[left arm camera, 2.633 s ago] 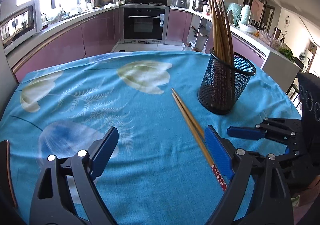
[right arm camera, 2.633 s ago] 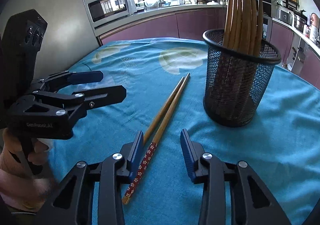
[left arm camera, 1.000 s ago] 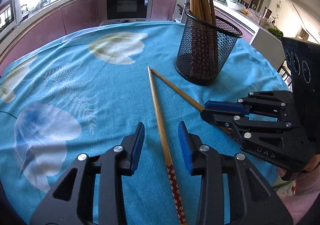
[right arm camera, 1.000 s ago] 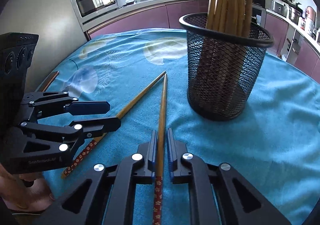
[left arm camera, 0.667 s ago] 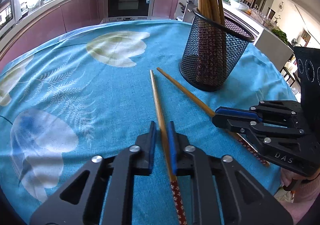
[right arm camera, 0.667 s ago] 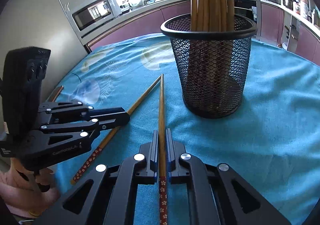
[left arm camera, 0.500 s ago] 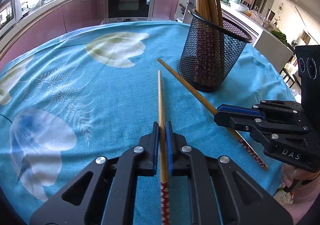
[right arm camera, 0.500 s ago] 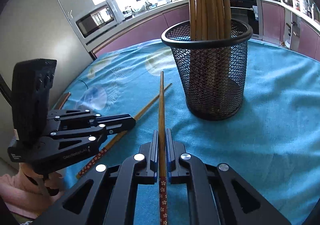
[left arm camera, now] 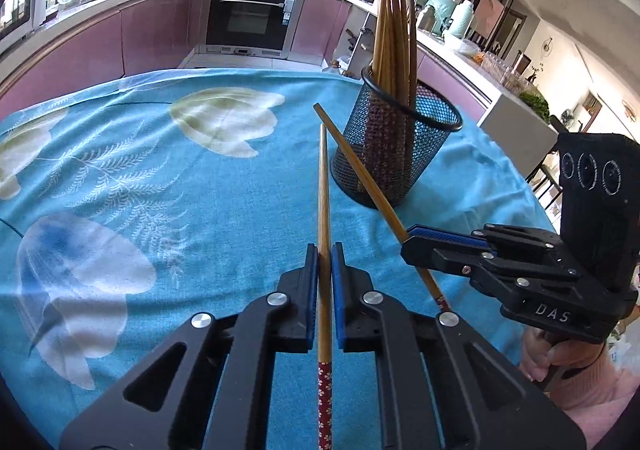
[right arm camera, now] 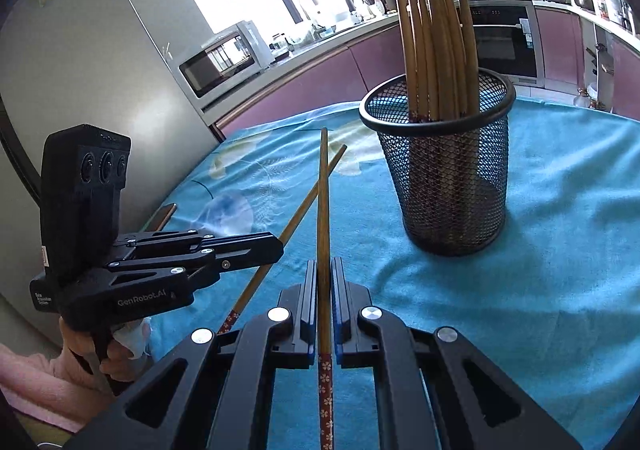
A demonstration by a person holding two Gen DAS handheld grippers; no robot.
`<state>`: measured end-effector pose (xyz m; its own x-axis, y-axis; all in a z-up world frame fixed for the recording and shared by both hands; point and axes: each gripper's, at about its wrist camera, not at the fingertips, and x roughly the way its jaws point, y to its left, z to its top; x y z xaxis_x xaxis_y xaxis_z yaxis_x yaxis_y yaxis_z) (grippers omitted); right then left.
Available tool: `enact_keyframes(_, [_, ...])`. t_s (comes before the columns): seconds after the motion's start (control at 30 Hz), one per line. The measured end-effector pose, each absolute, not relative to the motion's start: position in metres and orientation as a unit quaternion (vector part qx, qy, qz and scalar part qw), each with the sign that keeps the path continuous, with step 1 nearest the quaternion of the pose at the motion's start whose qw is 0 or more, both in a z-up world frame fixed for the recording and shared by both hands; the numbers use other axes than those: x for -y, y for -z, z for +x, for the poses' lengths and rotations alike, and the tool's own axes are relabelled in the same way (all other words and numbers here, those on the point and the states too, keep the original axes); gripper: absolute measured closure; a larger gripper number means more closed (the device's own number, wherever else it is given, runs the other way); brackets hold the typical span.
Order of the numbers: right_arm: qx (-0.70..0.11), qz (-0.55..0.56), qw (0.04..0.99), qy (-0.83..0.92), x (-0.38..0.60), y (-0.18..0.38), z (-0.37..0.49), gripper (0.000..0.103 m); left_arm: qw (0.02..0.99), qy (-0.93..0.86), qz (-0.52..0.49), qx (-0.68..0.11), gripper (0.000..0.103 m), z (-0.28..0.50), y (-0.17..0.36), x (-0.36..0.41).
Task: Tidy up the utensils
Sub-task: 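Lift the left gripper's chopstick upright over the mesh cup while the right lifts its own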
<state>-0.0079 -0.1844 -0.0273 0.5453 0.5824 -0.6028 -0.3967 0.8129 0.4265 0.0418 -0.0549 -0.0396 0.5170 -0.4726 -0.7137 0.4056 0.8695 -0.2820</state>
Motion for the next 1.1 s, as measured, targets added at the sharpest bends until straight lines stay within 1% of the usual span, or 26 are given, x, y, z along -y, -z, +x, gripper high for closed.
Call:
enact_keyframes(0.3, [-0.363,0.13,0.876,-0.288,0.19,0.018,-0.013,0.097,0.871,0.268,-0.056,-0.407,0.095,0.036,0.026,0.054])
enact_keyframes(1.1, [-0.318,0.139,0.894,-0.284,0.199,0.002,-0.022,0.097,0.884,0.285,-0.057,-0.367,0.095,0.017,-0.009,0.053])
